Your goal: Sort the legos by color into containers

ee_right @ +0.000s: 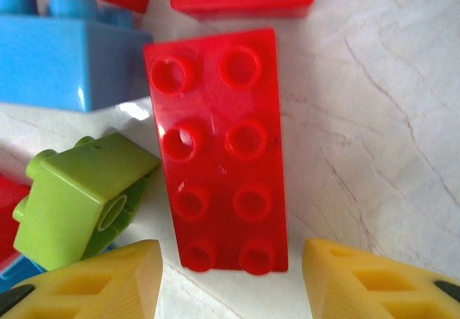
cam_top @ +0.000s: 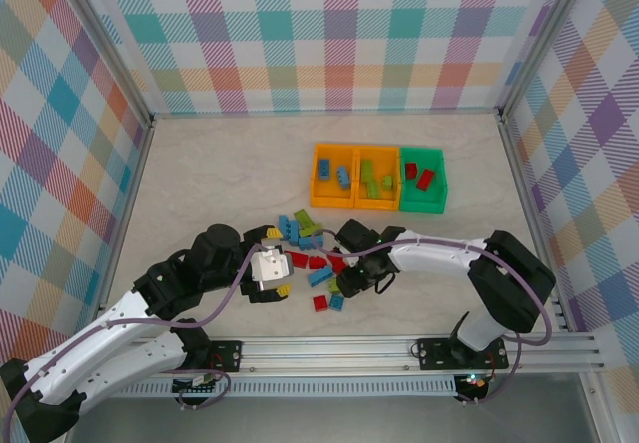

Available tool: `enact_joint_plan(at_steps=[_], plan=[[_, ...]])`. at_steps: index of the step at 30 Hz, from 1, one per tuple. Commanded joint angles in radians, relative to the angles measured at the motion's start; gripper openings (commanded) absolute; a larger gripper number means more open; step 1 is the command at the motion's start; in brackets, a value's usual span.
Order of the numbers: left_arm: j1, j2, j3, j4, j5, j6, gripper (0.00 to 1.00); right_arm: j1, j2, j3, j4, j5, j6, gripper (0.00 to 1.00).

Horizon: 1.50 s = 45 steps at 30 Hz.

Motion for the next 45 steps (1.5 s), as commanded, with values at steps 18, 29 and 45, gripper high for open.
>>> enact_joint_plan(at_steps=[18, 29, 45], plan=[[-0.005, -0.021, -0.010, -0.004, 0.037, 0.019, 1.00, -0.083, -0.210, -0.016, 0.085, 0.168, 0.145, 0.22], [-0.003, -0.012, -0.014, 0.004, 0.003, 0.011, 1.00, -0.653, -0.153, 0.168, 0.184, 0.077, 0.105, 0.22], [-0.005, 0.005, -0.018, 0.004, 0.004, 0.007, 1.00, -0.769, 0.075, 0.393, 0.109, 0.039, 0.113, 0.45]])
